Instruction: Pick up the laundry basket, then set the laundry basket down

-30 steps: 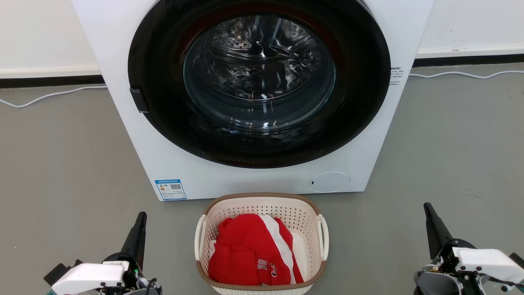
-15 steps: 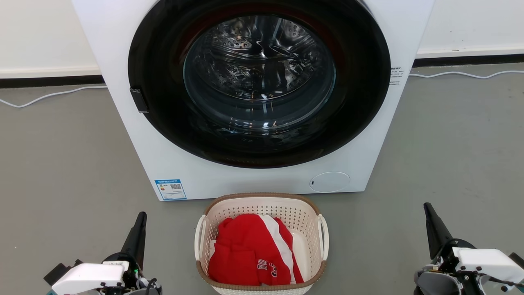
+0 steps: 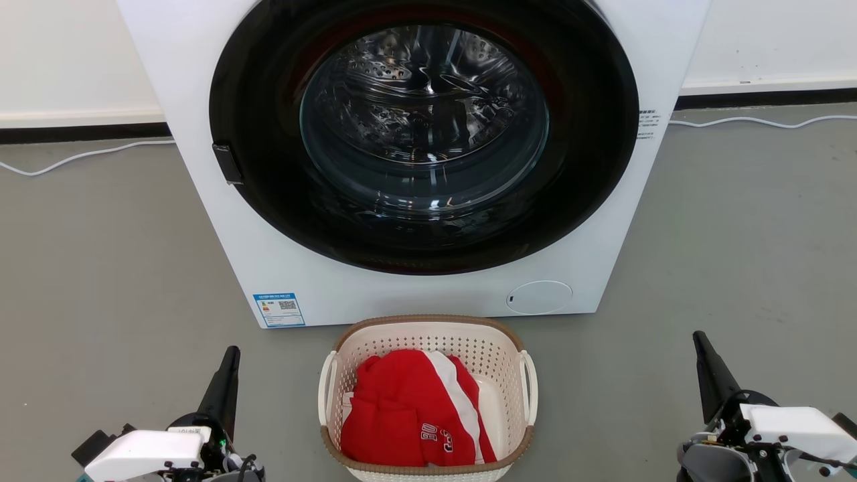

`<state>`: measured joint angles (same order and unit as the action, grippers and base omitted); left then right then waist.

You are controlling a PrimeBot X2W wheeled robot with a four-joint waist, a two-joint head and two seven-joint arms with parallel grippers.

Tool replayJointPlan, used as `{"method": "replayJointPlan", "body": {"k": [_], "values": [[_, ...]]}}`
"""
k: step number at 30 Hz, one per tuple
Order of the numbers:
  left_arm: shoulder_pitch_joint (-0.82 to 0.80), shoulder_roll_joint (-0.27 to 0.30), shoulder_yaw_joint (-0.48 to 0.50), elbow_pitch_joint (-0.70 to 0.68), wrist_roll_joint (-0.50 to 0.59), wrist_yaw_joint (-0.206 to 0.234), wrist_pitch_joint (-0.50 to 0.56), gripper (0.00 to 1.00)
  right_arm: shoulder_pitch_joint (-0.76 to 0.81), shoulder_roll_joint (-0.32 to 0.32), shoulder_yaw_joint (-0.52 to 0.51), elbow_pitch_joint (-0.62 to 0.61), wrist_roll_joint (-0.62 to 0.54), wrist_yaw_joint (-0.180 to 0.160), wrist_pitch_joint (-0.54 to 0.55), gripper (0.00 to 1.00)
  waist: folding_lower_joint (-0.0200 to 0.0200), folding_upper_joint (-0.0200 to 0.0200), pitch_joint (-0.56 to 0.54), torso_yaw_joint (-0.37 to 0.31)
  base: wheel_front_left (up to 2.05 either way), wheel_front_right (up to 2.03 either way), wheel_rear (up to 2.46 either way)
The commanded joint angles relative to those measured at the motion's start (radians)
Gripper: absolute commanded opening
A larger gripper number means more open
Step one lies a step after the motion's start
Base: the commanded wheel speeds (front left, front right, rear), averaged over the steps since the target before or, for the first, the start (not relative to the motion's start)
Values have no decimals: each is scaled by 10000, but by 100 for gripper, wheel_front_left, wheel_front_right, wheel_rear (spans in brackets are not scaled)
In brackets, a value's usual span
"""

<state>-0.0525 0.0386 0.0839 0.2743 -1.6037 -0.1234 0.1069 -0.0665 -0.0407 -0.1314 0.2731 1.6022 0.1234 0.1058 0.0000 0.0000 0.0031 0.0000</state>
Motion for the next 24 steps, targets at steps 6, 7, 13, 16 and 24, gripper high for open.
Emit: {"method": "replayJointPlan", "body": {"k": [6,7,13,16,24], "values": [[-556,116,299,-291,-49,-73,63,0,-414,-95,177,-284,65,73,75,0,0,0,0,0,0,0,0],[-556,116,299,-291,-49,-73,63,0,-414,-95,177,-284,65,73,75,0,0,0,0,0,0,0,0],[-556,116,299,-291,-49,-73,63,0,-414,-95,177,-284,65,73,74,0,0,0,0,0,0,0,0],[-556,116,299,-291,-49,-73,63,0,-414,-95,177,-284,65,73,74,0,0,0,0,0,0,0,0],[-556,116,299,-291,-49,-73,63,0,-414,-95,177,-284,65,73,74,0,0,0,0,0,0,0,0]]}}
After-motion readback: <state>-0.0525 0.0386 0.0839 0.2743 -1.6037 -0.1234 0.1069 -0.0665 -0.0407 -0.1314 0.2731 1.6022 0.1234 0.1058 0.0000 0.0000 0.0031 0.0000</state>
